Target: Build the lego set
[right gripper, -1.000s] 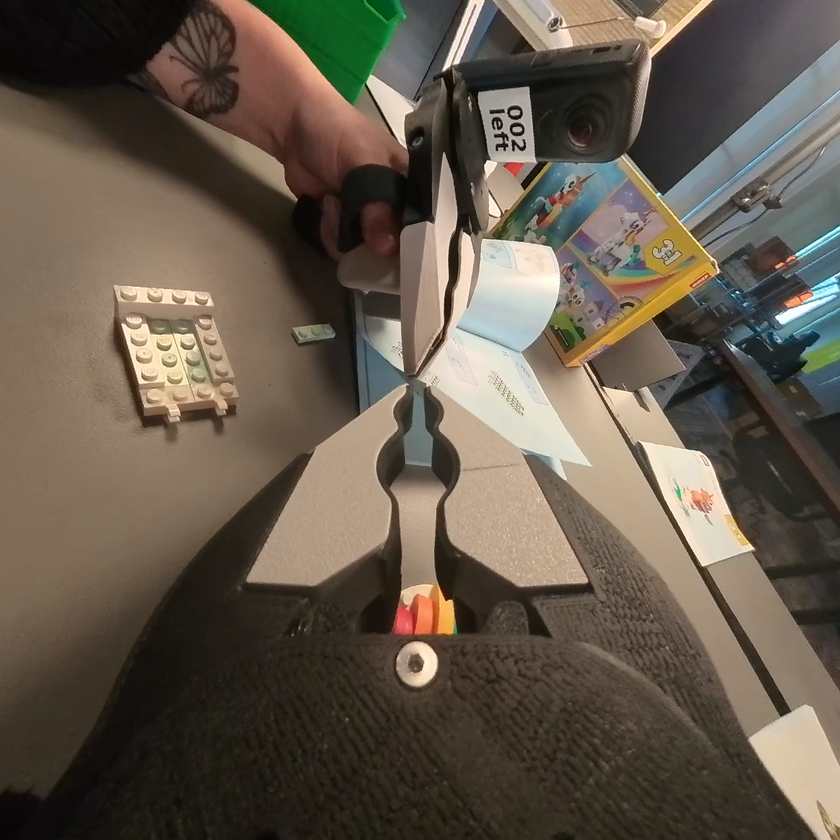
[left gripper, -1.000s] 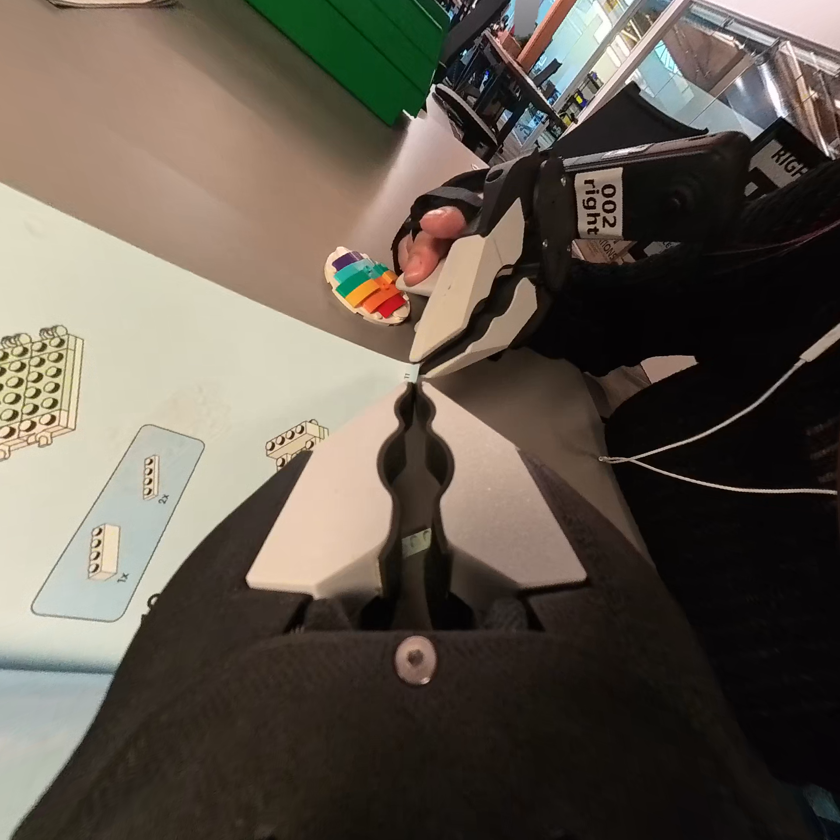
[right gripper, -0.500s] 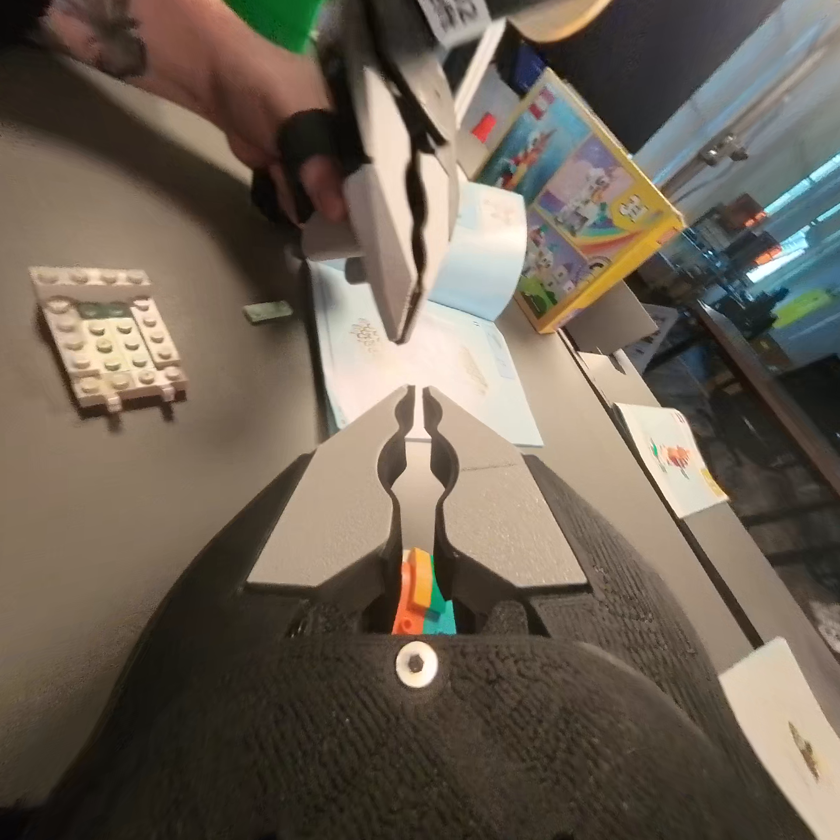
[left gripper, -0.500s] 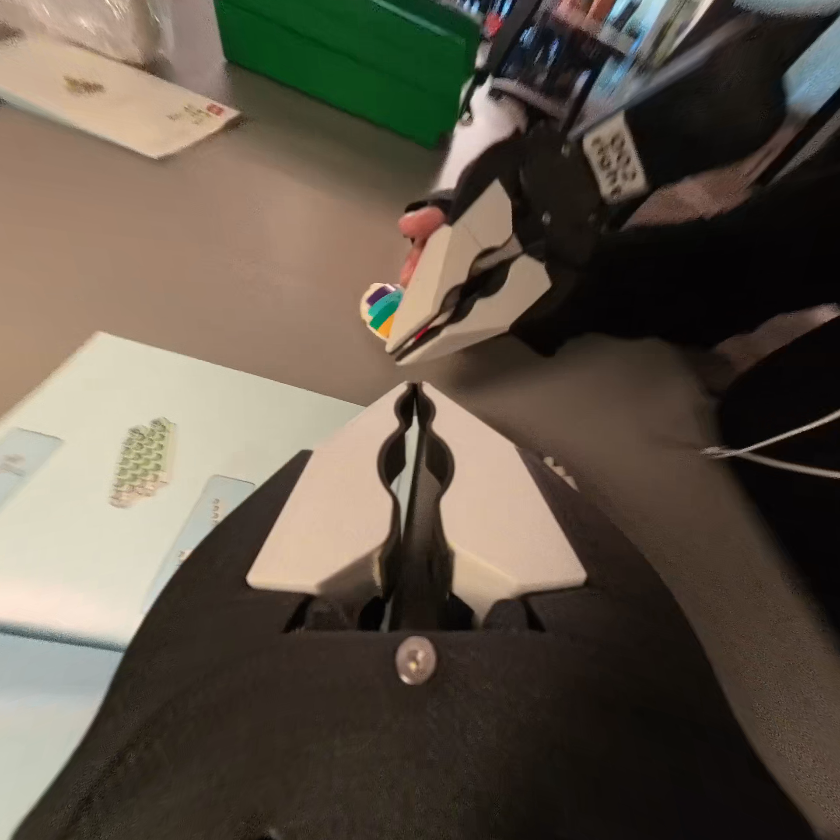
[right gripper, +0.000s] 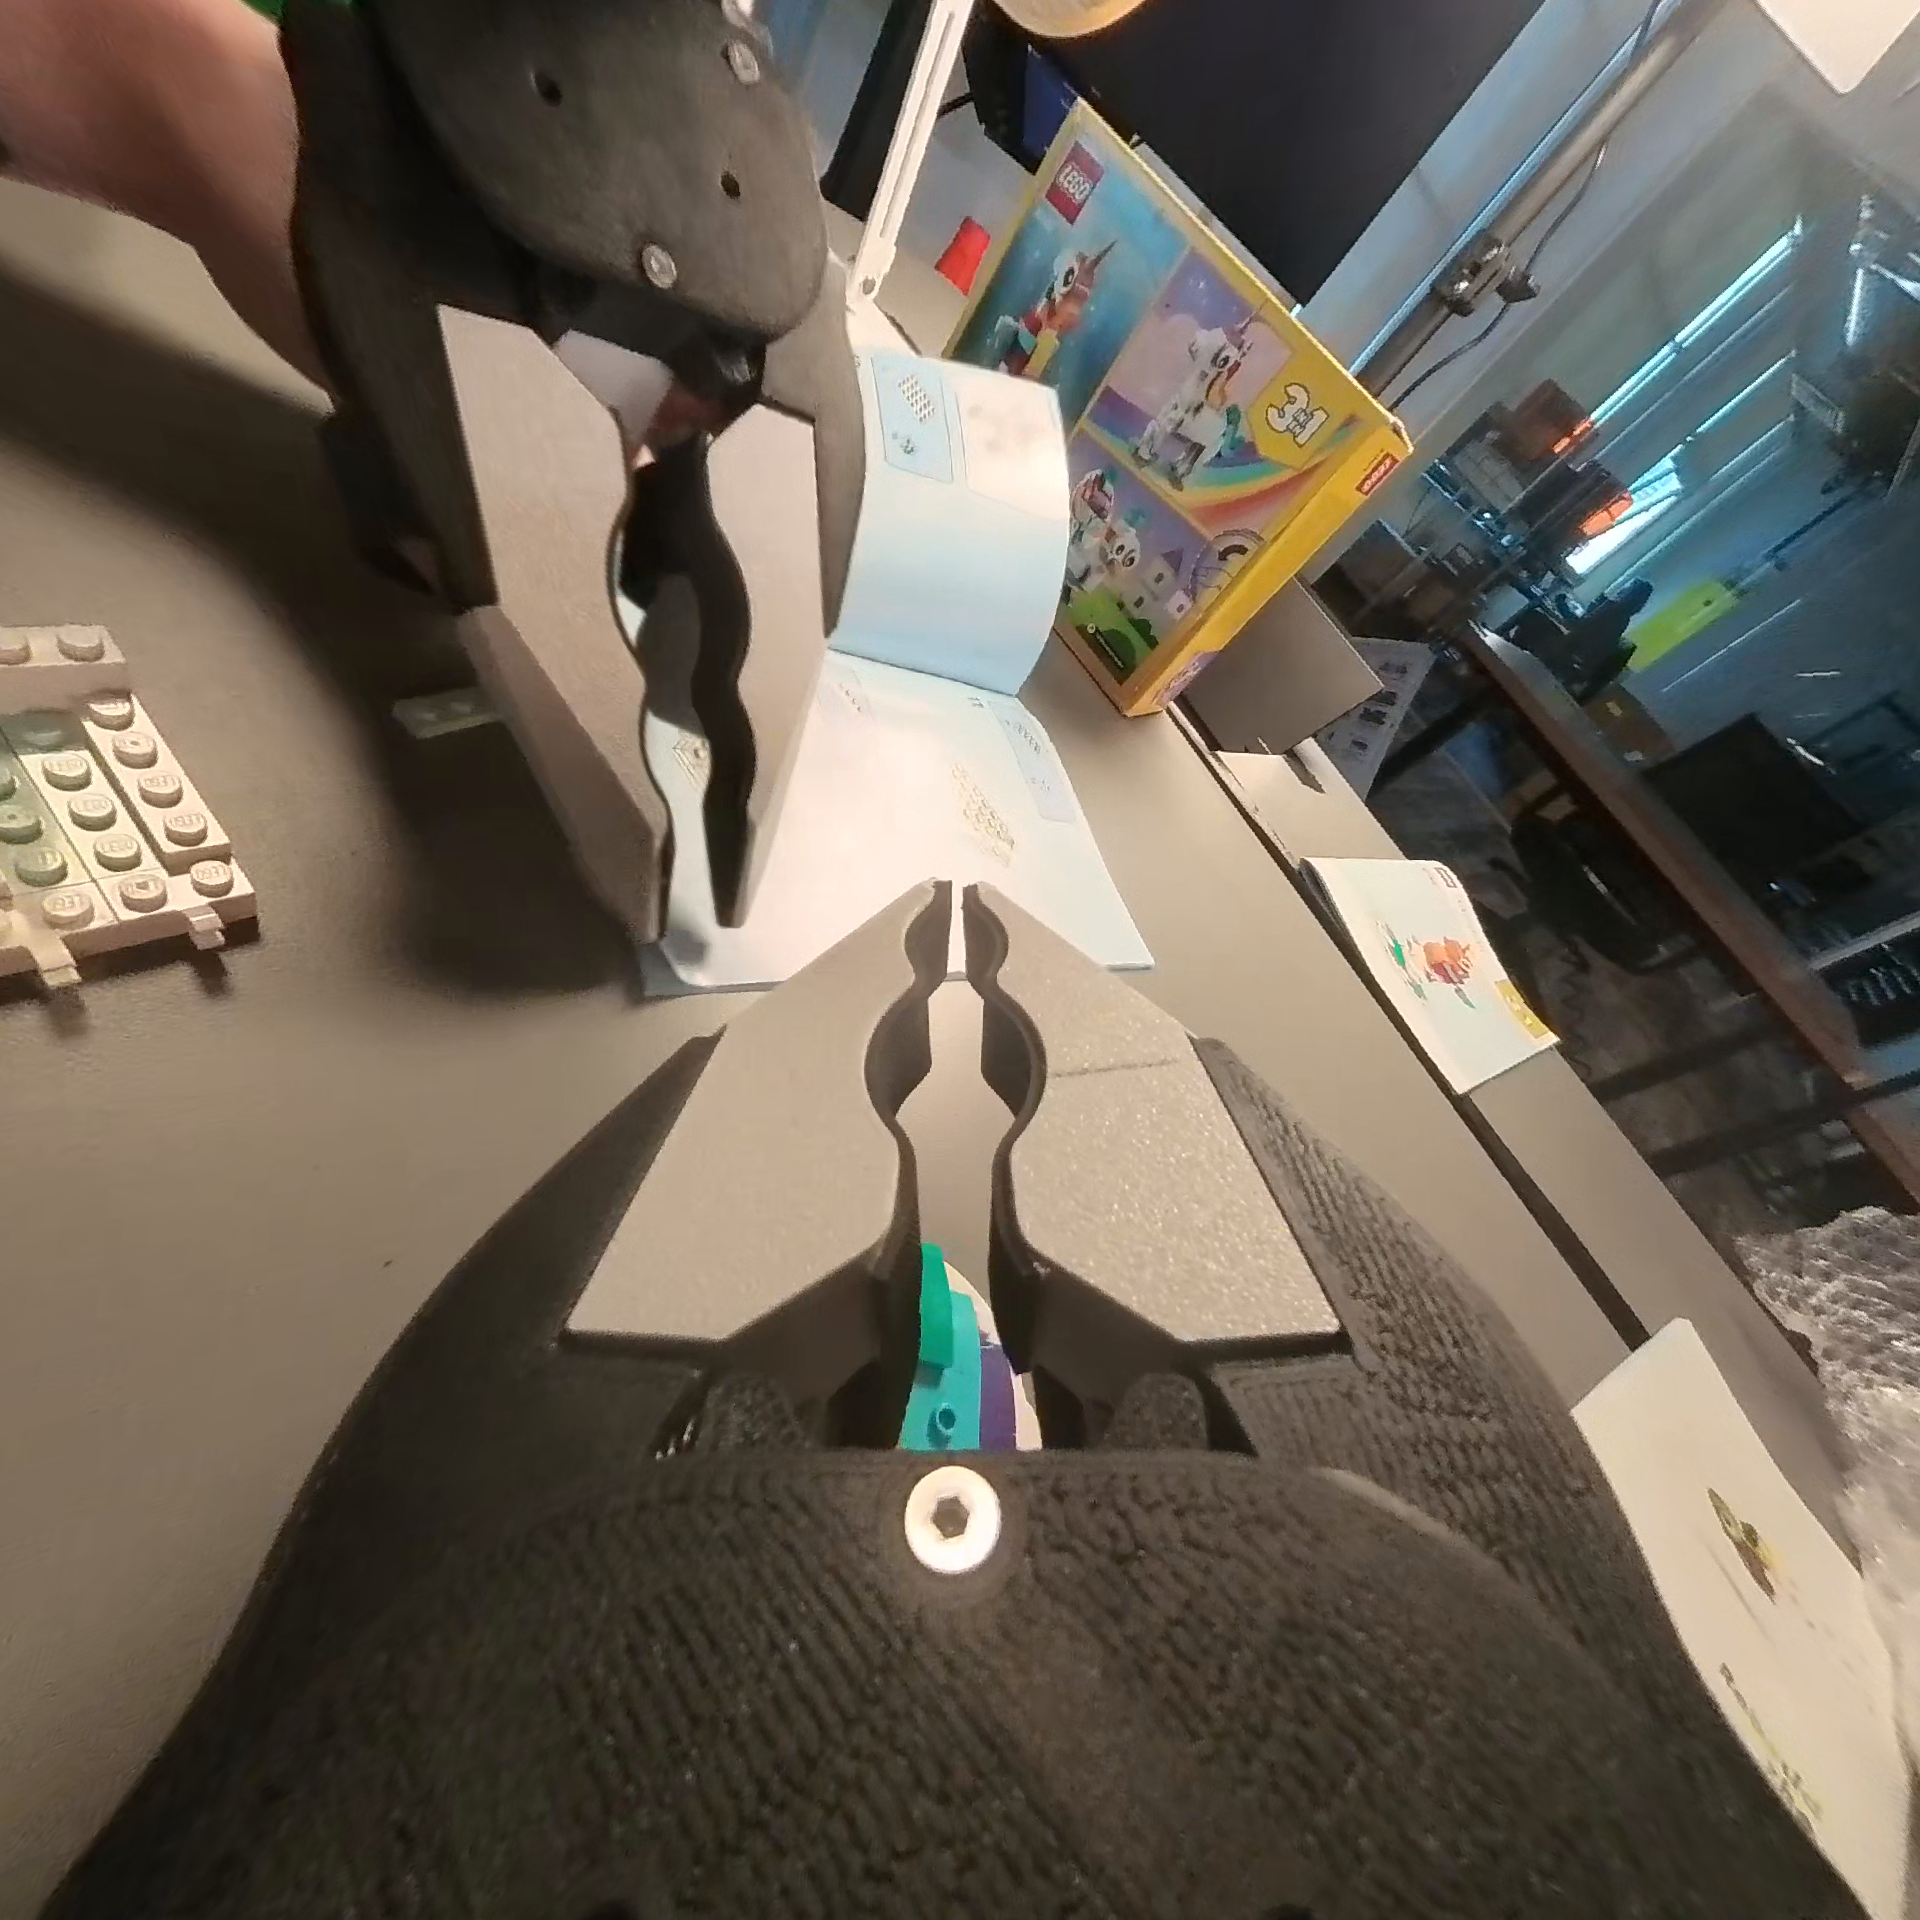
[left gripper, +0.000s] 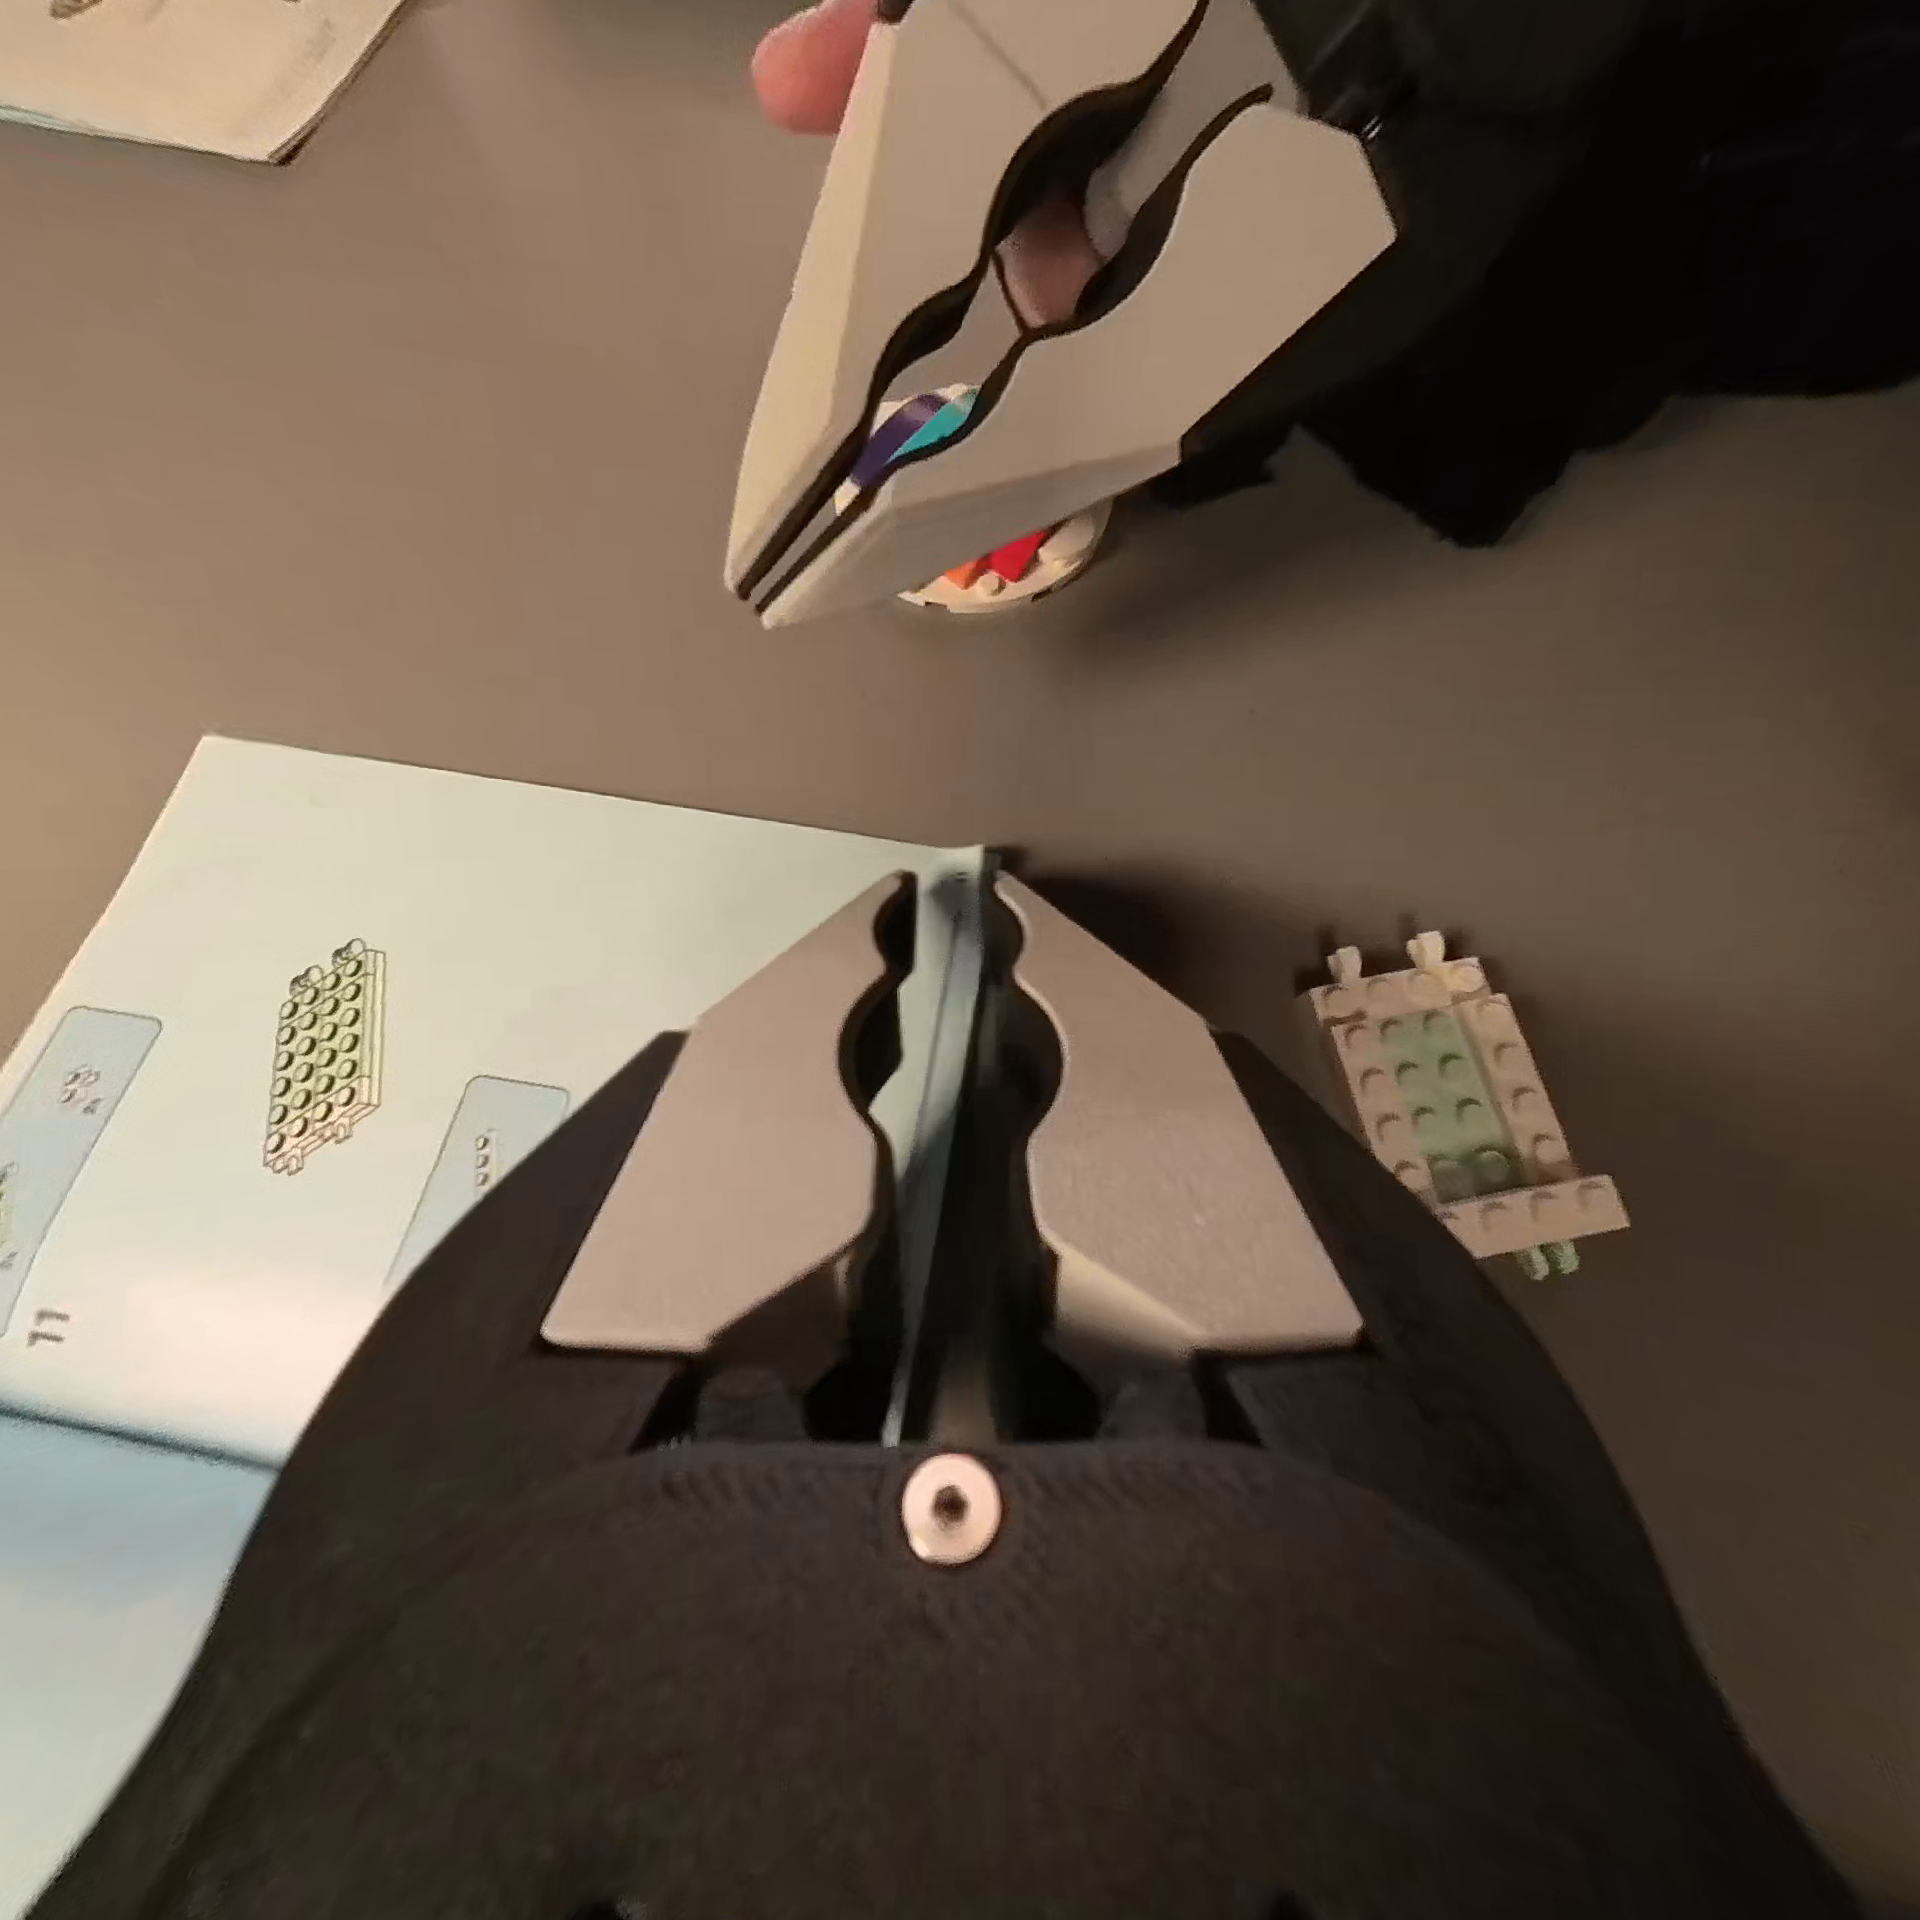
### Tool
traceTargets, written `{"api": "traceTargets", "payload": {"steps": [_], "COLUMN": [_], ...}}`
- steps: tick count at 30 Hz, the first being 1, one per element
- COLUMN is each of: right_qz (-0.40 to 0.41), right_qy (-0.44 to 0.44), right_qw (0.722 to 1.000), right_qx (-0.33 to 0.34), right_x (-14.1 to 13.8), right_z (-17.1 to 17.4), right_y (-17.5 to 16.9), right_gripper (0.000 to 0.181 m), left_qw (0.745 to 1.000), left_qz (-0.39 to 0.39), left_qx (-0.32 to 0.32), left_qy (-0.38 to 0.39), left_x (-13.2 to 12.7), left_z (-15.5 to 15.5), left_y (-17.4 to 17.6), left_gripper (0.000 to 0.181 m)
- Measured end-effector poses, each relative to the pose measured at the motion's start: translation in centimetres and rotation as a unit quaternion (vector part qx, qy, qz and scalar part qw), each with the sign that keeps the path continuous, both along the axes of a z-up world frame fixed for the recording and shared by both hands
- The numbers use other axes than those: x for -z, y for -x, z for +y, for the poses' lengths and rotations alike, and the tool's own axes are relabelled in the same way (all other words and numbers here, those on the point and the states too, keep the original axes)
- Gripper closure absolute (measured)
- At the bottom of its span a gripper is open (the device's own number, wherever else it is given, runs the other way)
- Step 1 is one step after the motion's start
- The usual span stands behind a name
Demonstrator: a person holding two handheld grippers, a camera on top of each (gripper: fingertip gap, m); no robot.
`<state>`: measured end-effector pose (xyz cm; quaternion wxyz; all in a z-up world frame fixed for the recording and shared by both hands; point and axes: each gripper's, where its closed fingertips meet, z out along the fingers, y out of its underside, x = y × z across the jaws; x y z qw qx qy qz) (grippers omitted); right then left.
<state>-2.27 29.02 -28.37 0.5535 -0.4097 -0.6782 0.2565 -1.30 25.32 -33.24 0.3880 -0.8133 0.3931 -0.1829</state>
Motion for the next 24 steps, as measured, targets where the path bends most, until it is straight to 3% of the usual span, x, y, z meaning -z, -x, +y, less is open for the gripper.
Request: {"api": "traceTargets", "payload": {"steps": [1, 5, 10, 12, 15, 17, 19, 21, 22, 24], "right_qz": [0.001, 0.002, 0.011, 0.025, 0.026, 0.0, 0.029, 0.053, 0.052, 0.069], "right_qy": [0.0, 0.001, 0.001, 0.042, 0.208, 0.309, 0.35, 0.331, 0.316, 0.268], "right_qw": [1.0, 1.0, 1.0, 0.998, 0.974, 0.945, 0.93, 0.932, 0.936, 0.947], "right_qx": [0.0, 0.0, 0.016, 0.03, 0.085, 0.102, 0.109, 0.135, 0.146, 0.166], "right_x": [0.0, -0.1, -0.9, -2.0, -2.7, -2.2, -2.8, -3.1, -3.1, -3.7], "right_z": [0.0, 0.0, 0.4, 0.5, 1.5, 1.9, 2.5, 3.4, 3.6, 4.0], "right_y": [0.0, 0.0, -0.1, 0.1, 0.9, 1.2, 1.1, 0.8, 0.7, 0.6], "right_gripper": [0.181, 0.181, 0.18, 0.179, 0.176, 0.165, 0.16, 0.161, 0.16, 0.16], "left_qw": [1.0, 0.999, 0.984, 0.971, 0.953, 0.95, 0.953, 0.963, 0.968, 0.979], "left_qz": [-0.005, -0.032, -0.097, -0.114, -0.091, -0.066, -0.047, -0.042, -0.043, -0.035], "left_qx": [0.002, -0.013, -0.078, -0.107, -0.132, -0.142, -0.152, -0.15, -0.156, -0.139], "left_qy": [0.0, -0.017, -0.124, -0.183, -0.256, -0.27, -0.259, -0.219, -0.193, -0.144], "left_x": [-0.1, -1.1, -5.5, -7.7, -10.0, -10.0, -9.2, -7.9, -7.3, -6.0], "left_z": [0.0, 0.3, 1.2, 1.0, 0.1, -0.4, -0.7, -0.9, -0.8, -0.8], "left_y": [-0.1, 0.2, 2.2, 3.2, 4.1, 4.3, 4.4, 4.1, 4.1, 3.3], "left_gripper": [0.179, 0.181, 0.181, 0.181, 0.181, 0.181, 0.181, 0.176, 0.155, 0.148]}}
